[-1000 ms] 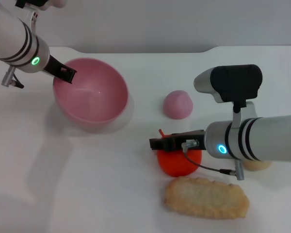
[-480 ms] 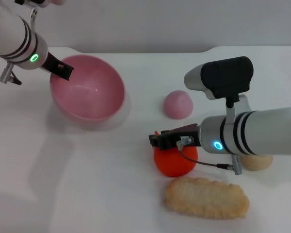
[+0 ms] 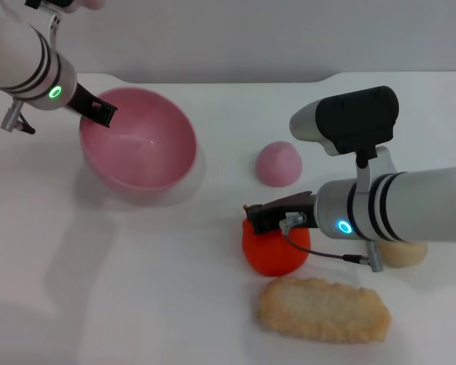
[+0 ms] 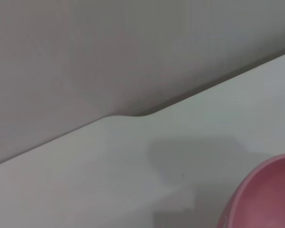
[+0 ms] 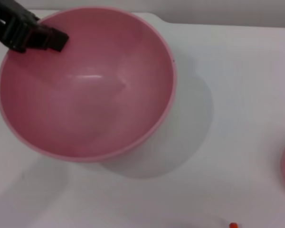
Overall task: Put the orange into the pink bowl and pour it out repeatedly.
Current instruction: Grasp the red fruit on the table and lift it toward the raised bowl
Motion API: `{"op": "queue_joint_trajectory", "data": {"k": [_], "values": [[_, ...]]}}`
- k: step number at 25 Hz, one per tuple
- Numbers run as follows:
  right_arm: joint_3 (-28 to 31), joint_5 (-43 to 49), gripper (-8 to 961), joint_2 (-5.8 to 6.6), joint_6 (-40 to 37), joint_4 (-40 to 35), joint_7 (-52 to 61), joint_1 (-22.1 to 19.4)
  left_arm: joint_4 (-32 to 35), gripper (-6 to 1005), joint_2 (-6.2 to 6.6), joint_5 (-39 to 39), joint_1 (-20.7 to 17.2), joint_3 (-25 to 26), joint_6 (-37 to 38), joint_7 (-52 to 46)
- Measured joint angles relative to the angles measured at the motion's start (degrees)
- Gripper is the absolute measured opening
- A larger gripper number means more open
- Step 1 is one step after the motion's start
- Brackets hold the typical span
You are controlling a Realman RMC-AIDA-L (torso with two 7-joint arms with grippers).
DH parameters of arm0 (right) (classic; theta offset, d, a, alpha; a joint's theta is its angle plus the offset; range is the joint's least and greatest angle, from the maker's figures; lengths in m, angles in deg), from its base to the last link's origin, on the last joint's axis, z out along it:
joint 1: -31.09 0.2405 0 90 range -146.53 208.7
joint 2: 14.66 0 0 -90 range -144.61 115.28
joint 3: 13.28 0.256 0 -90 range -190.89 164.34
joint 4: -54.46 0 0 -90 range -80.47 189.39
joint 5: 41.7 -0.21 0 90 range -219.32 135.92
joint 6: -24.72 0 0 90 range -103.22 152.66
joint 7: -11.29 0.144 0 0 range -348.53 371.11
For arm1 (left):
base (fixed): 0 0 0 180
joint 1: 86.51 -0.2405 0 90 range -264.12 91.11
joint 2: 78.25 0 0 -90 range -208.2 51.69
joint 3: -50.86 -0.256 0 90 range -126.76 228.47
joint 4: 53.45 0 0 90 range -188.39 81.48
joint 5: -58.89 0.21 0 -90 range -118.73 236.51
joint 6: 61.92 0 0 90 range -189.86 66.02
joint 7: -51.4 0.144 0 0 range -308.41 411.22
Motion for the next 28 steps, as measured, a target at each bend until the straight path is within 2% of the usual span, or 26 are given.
{"op": "queue_joint_trajectory", "data": {"k": [4, 10, 15, 21, 23, 28], "values": [[0.45, 0.07, -2, -0.01, 0.19, -1.12, -0.47, -0.89, 0.00, 128, -0.12, -0.01, -0.01, -0.49, 0.00, -0.37], [2.42, 1.62, 8, -0.02, -0.23, -4.17, -0.65, -2.95, 0.03, 130, -0.28, -0.06, 0.02, -1.35, -0.41, -0.67], [2.36, 5.06, 16, -0.05, 1.30, -5.86, -0.32, -2.88, 0.05, 131, -0.29, -0.18, 0.25, -1.48, -0.58, -0.69], [2.02, 5.16, 181, -0.04, 2.44, -6.71, -0.17, -2.82, 0.04, 133, -0.28, -0.10, 0.68, -1.49, -0.80, -0.72], [1.88, 4.96, 401, -0.17, 3.93, -7.56, 0.14, -3.15, 0.04, 133, -0.29, -0.07, 0.74, -1.49, -0.90, -0.72], [1.71, 5.31, 645, -0.21, 6.18, -8.12, 1.08, -3.29, -0.01, 134, -0.27, 0.00, 1.01, -1.49, -0.98, -0.73]]}}
